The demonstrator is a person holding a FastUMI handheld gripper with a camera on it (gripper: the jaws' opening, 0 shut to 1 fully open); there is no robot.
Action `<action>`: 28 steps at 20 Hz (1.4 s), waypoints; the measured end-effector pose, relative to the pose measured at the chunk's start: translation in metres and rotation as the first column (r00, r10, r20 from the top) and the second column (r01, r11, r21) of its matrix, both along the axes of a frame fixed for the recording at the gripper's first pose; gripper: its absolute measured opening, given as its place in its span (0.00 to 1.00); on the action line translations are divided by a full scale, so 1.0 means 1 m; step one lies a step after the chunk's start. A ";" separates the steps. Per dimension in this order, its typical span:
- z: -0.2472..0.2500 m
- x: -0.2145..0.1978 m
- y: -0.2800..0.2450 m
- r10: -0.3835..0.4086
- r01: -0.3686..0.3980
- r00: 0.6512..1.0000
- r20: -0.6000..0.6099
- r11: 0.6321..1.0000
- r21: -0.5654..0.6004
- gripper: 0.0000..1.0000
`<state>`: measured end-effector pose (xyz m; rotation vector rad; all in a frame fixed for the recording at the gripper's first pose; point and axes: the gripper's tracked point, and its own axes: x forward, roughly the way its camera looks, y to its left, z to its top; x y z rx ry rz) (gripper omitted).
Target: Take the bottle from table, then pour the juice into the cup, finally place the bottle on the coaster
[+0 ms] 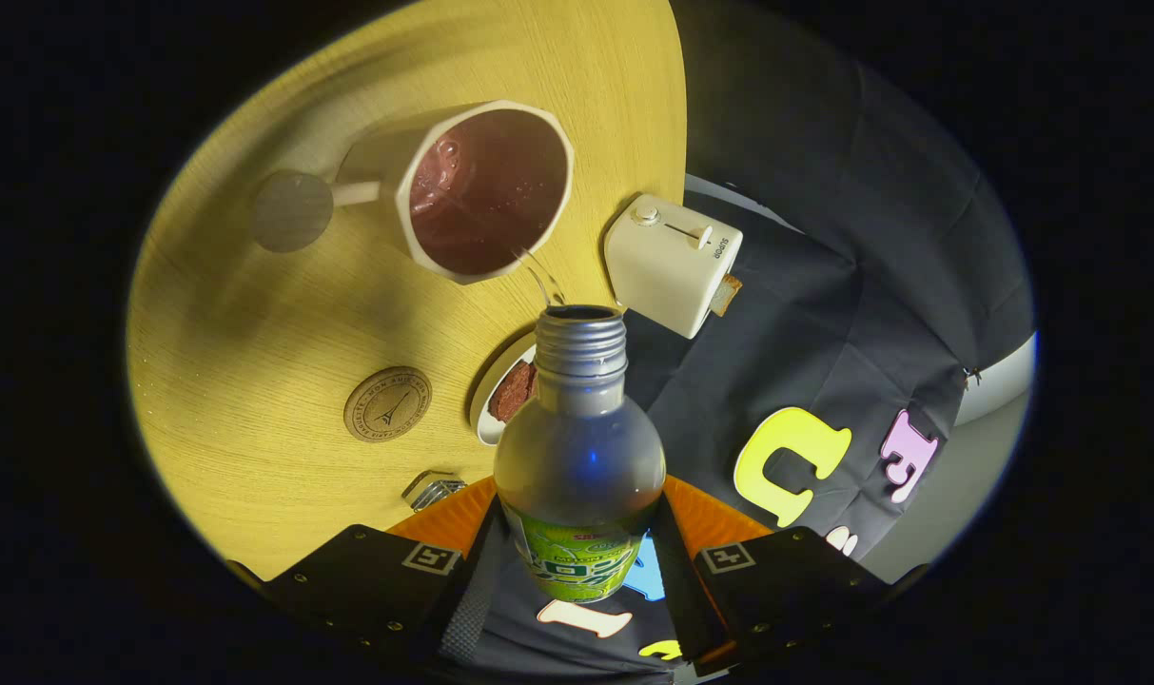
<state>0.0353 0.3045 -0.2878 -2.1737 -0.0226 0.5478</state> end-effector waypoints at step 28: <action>-0.018 -0.008 0.008 0.017 -0.018 1.000 -0.019 0.999 -0.045 0.77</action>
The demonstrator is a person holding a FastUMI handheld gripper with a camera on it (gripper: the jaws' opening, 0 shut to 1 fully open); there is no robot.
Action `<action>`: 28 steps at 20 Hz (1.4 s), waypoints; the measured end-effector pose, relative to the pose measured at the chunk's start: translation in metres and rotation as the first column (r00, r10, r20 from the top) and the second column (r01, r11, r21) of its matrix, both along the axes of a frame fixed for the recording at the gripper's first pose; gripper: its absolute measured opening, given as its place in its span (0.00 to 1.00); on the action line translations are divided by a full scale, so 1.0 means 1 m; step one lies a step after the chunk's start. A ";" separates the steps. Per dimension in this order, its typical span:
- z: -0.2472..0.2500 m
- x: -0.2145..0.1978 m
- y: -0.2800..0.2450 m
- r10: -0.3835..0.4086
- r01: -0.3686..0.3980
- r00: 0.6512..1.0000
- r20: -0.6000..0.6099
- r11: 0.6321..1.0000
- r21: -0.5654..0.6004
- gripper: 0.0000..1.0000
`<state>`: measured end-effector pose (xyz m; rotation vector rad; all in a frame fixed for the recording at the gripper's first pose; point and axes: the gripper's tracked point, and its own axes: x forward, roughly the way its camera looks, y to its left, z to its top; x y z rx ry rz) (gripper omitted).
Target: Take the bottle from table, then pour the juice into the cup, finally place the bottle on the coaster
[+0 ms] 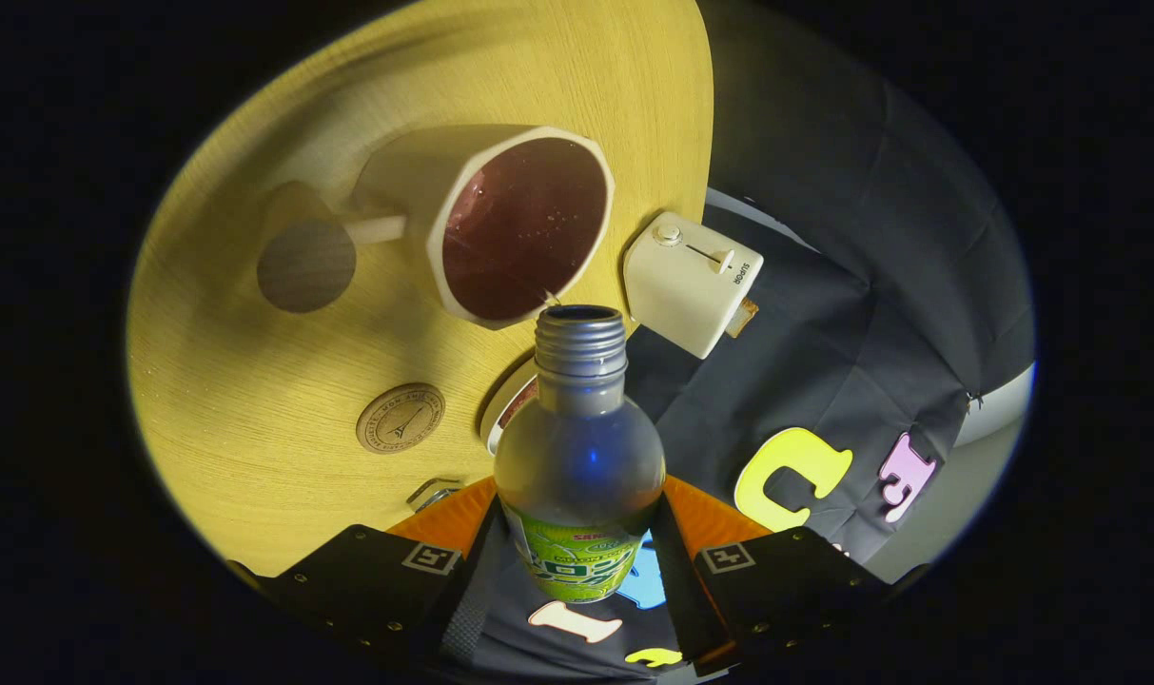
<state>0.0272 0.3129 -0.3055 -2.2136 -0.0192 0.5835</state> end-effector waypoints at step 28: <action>-0.010 -0.005 0.003 -0.009 0.012 0.999 -0.044 0.998 0.069 0.77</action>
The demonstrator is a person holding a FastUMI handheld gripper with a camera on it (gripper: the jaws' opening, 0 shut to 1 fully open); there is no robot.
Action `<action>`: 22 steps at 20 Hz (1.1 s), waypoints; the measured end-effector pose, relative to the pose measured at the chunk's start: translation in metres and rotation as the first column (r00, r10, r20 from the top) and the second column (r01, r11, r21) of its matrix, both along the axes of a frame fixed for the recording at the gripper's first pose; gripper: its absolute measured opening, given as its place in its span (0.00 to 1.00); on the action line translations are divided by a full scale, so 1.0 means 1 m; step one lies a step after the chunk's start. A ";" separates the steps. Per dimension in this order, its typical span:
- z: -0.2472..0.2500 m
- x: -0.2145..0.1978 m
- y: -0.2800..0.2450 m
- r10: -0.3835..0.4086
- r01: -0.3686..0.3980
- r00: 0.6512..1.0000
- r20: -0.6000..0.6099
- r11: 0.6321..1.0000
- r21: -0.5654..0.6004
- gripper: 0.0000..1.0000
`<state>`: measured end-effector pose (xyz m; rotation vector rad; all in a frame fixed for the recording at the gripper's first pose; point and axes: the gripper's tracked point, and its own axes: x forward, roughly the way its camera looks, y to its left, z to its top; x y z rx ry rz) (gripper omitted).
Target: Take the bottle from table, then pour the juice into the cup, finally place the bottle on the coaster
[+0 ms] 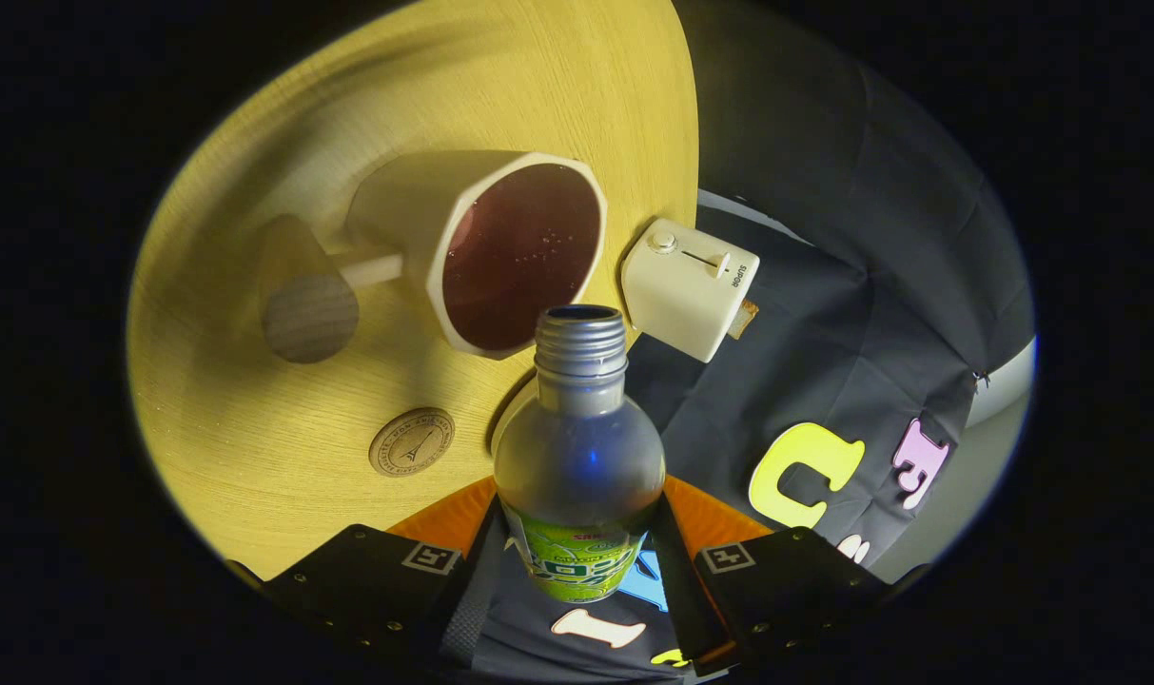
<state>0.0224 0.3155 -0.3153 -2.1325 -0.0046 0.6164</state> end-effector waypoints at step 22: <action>-0.014 -0.005 -0.003 -0.089 0.157 0.973 -0.211 0.931 0.329 0.77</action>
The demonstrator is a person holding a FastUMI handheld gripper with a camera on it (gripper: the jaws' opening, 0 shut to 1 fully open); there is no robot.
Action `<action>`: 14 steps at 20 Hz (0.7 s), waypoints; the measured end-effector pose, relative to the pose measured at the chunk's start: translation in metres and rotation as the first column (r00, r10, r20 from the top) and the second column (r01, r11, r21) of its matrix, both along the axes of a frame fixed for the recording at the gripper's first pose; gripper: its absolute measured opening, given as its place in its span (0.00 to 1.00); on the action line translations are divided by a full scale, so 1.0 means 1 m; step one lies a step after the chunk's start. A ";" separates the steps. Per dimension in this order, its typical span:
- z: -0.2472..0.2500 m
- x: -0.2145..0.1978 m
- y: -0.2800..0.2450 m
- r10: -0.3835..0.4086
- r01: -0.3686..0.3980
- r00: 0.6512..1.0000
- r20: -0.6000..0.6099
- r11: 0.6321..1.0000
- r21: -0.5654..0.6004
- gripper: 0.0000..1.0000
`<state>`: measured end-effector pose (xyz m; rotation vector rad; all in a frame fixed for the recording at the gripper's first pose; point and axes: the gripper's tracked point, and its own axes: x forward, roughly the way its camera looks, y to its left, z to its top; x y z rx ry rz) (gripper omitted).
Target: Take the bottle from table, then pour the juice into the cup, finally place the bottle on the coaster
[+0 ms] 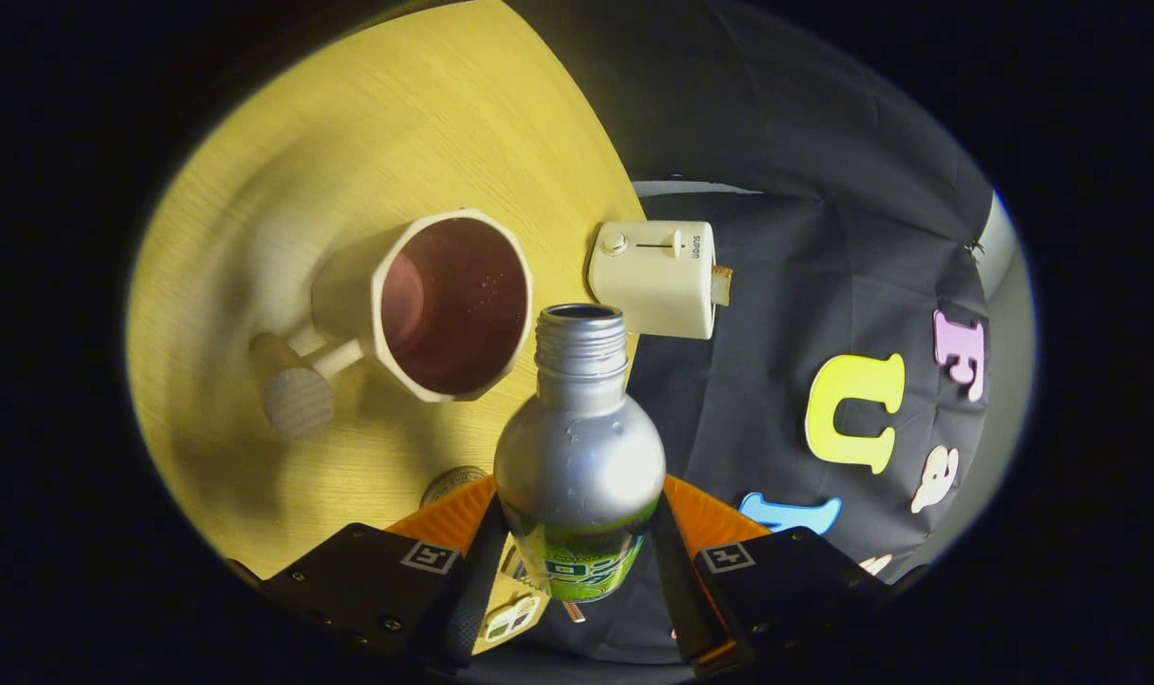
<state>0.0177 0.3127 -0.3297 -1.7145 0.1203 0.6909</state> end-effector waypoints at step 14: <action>0.014 0.017 -0.022 -0.185 0.275 0.952 -0.243 0.863 0.424 0.77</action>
